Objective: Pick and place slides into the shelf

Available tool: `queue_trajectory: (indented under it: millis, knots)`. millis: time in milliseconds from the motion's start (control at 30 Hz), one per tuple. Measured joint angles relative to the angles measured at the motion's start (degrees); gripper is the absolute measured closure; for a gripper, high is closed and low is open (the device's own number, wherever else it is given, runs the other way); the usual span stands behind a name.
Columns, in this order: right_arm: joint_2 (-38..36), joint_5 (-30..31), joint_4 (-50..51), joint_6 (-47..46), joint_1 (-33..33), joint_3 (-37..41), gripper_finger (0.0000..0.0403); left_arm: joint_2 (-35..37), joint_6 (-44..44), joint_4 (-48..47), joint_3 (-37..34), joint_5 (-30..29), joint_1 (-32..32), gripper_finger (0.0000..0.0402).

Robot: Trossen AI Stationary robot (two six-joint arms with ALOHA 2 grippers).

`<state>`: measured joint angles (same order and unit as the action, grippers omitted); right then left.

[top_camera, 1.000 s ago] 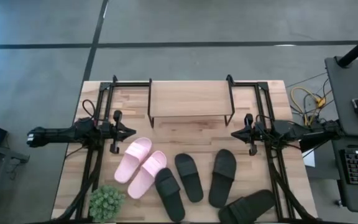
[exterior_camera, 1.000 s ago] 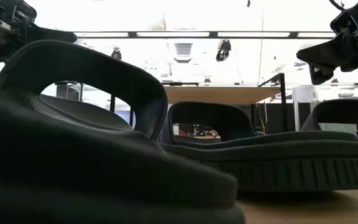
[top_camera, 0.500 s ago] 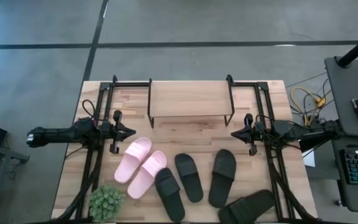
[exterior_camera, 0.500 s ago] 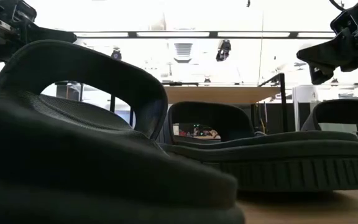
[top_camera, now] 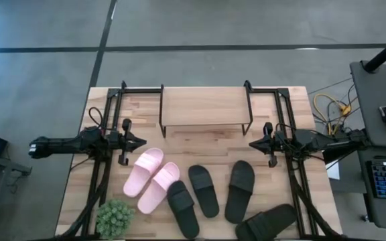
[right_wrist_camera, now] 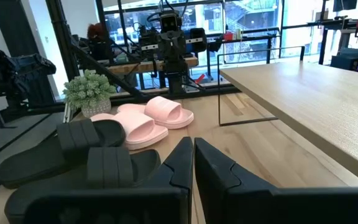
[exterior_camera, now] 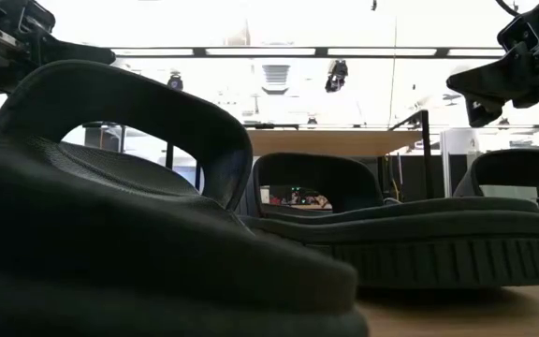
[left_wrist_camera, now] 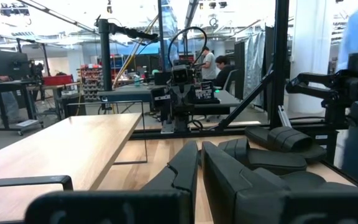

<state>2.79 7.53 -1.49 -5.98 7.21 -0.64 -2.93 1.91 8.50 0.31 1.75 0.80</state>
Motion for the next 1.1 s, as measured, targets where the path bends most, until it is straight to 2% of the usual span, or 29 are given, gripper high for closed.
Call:
queue_trajectory:
  millis: [233,300,467,600,667,800,1000,1033,1100]
  knots:
    - [0.0,0.0,-0.3,0.0,0.0,0.0,0.0394,0.0,0.0,0.0,0.0,-0.2,0.0,0.0391]
    - [0.0,0.0,-0.6,-2.9,0.0,0.0,0.0394,0.0,0.0,0.0,0.0,-0.2,0.0,0.0391]
    - [0.0,0.0,-3.9,-27.0,0.0,0.0,0.0394,0.0,0.0,0.0,0.0,-0.1,0.0,0.0391]
    - [0.1,-0.4,-3.6,-52.4,0.0,0.0,0.0394,0.0,0.0,0.0,0.0,-0.1,0.0,0.0391]
    - [0.1,-0.2,-2.4,-58.4,0.0,0.0,0.0394,0.0,0.0,0.0,0.0,-0.1,0.0,0.0391]
    - [0.1,0.5,-2.2,-61.5,0.0,0.0,0.0394,0.0,0.0,0.0,0.0,-0.1,0.0,0.0391]
    - [0.2,10.8,-8.5,-66.7,-0.2,0.0,0.0394,0.0,0.0,0.0,0.0,0.1,0.0,0.0391]
    - [0.3,10.8,-10.5,-66.2,-0.4,0.0,0.0394,0.0,0.0,0.0,0.0,0.1,0.0,0.0391]
    - [0.4,7.0,-13.7,-64.5,-0.6,0.0,0.0394,0.0,0.0,0.0,0.0,0.1,0.0,0.0391]
